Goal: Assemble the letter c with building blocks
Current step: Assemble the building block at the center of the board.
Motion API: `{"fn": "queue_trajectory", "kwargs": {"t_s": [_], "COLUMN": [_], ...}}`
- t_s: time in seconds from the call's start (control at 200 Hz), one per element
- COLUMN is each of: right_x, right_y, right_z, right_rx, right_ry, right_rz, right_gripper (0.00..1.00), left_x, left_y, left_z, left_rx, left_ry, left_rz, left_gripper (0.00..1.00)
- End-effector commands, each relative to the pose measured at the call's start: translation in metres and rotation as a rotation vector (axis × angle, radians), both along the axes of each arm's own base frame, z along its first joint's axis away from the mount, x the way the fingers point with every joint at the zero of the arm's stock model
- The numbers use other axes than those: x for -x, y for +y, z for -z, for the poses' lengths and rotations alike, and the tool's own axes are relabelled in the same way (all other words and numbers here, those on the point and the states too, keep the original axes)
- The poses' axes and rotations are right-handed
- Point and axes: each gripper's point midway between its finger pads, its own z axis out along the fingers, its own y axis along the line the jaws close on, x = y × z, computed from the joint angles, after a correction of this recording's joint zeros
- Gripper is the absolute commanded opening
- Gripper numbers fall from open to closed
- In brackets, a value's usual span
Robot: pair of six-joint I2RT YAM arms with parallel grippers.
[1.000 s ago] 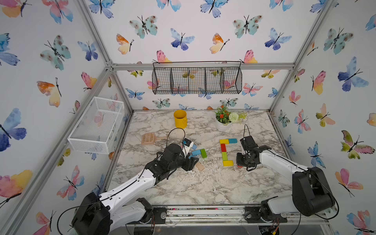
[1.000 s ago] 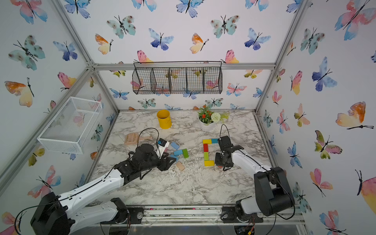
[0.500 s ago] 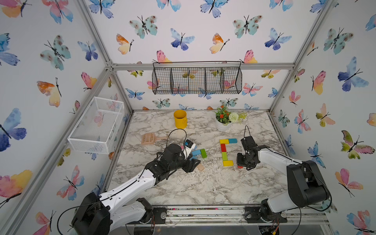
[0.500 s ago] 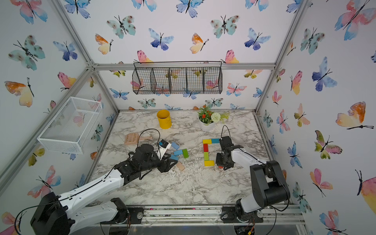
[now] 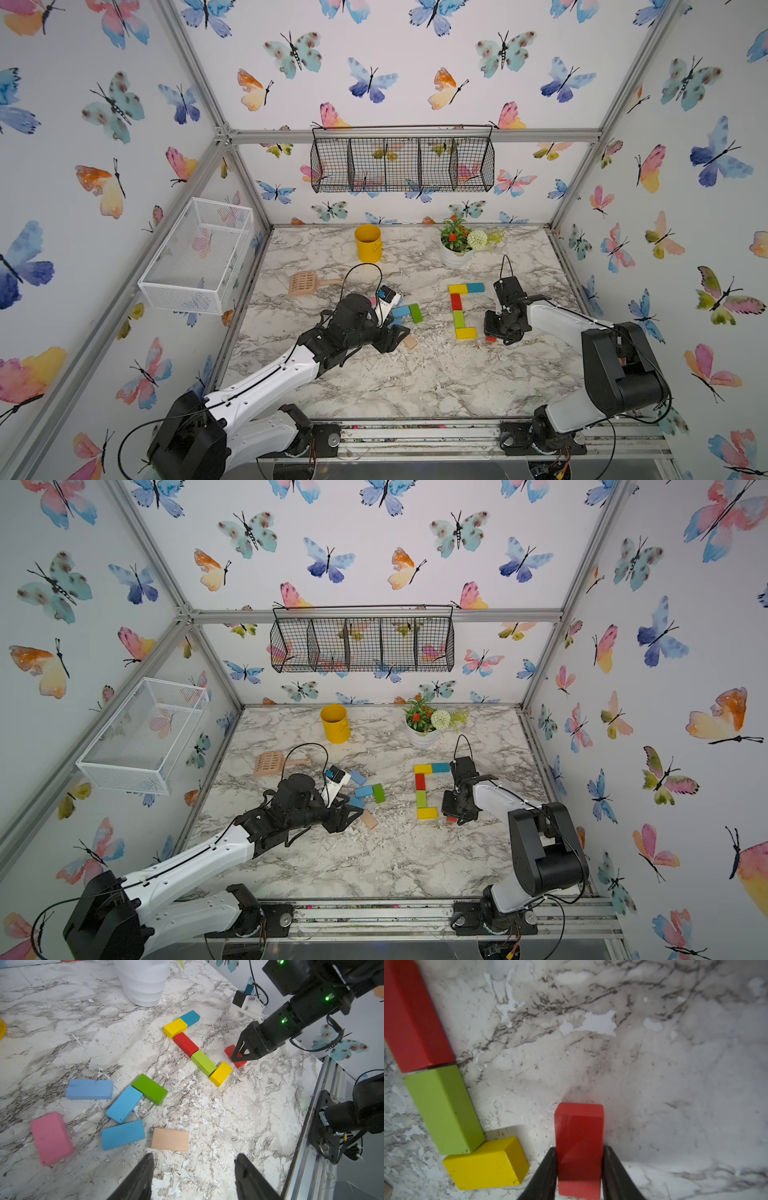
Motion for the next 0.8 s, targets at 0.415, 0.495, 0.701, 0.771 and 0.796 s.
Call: {"fn": "queue_trajectory", "kwargs": {"t_s": [0.415,0.495,0.701,0.771,0.796], "right_x": [-0.007,-0.004,0.007,0.010,0.012], "right_y": [0.006,0.004,-0.005,-0.010,-0.011], "right_z": [-0.040,-0.045,-0.042,-0.040,-0.038], "right_rx": [-0.074,-0.072,-0.077,-0.072,-0.069], "right_ry": [-0.091,-0.101,-0.096,-0.092,-0.089], "right_rz": [0.014,0.018,0.040,0.052,0.057], "right_gripper": [0.56,0.56,0.33,0.26,0.24], "left_x": [-0.002,-0.002,-0.002,-0.002,-0.001], "left_y": [-0.002,-0.002,-0.001,0.000,0.000], "left_z": [-0.005,-0.005,-0.007,-0.007,-0.007], "left_rx": [0.006,0.006,0.008,0.008,0.008], "left_ry": [-0.014,-0.017,-0.024,-0.025,-0.025], "left_rz": [0.003,0.001,-0.005,-0.007,-0.006], "left_gripper": [0.62,0.62,0.62,0.62,0.62]}}
